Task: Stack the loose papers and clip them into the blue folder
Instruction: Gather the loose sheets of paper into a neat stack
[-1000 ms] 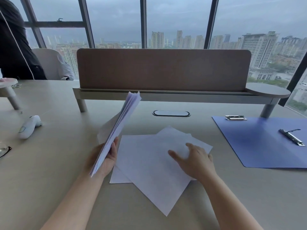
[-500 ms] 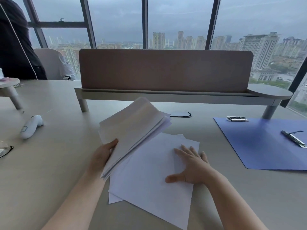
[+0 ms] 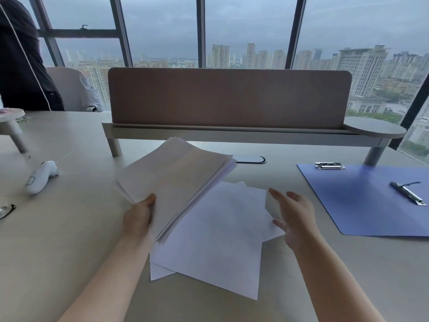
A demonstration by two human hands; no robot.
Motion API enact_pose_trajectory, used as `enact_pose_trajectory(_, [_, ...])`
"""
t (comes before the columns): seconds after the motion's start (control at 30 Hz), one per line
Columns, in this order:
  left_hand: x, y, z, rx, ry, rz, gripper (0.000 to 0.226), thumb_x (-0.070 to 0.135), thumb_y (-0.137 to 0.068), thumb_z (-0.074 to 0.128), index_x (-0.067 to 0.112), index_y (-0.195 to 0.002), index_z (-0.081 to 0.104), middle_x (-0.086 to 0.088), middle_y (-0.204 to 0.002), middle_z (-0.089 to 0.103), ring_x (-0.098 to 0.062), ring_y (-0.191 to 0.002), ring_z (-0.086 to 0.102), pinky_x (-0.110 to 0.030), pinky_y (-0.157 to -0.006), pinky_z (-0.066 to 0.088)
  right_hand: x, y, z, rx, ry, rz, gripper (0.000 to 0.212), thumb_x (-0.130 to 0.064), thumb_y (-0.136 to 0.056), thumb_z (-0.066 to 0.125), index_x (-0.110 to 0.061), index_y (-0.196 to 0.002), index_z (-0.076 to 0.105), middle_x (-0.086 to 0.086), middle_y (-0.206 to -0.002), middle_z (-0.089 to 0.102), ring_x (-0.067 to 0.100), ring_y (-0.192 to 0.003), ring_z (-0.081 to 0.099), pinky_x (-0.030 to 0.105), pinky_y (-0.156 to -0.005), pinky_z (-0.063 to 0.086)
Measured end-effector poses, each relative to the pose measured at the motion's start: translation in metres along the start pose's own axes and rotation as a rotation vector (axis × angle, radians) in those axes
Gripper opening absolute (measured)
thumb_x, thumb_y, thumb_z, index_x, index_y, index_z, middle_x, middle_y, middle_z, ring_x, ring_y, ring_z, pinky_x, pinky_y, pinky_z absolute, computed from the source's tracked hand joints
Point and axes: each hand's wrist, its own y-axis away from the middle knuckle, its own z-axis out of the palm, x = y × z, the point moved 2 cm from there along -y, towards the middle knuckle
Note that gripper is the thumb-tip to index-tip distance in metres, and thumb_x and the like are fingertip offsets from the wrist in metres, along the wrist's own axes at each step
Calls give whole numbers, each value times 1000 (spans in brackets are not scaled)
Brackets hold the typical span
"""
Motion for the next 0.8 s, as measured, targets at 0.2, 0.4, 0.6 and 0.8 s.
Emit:
enact_pose_trajectory(0.2, [2,8,7,196,190,137,30,7,-90,61,10,-120,61,-6,-111,65,-21,-91,60,-27,-71,49,-5,10,1,-9,-112,97,63,-34,-86,75,-16,-141,50,0,-129,52,27,-120,51,59,-95,51])
enact_pose_trajectory(0.4, [6,13,7,282,393,180,29,1,-91,57,13,-118,56,2,-87,63,-11,-69,60,-15,-44,51,-4,20,10,-79,-152,186,30,-33,-88,73,-19,-109,56,10,-125,54,31,-123,50,62,-95,49])
enact_pose_trajectory(0.6, [2,16,9,233,408,93,25,5,-91,58,17,-113,56,-7,-101,68,-23,-86,64,-40,-84,55,8,35,36,-114,-376,294,32,-25,-89,73,-17,-110,50,15,-112,46,30,-110,51,55,-81,53])
enact_pose_trajectory(0.8, [1,17,11,177,330,17,38,6,-91,61,0,-128,57,-12,-121,66,-22,-85,65,-24,-59,54,17,30,38,-105,-325,289,20,-18,-87,75,-12,-95,58,12,-111,53,29,-105,58,47,-68,59])
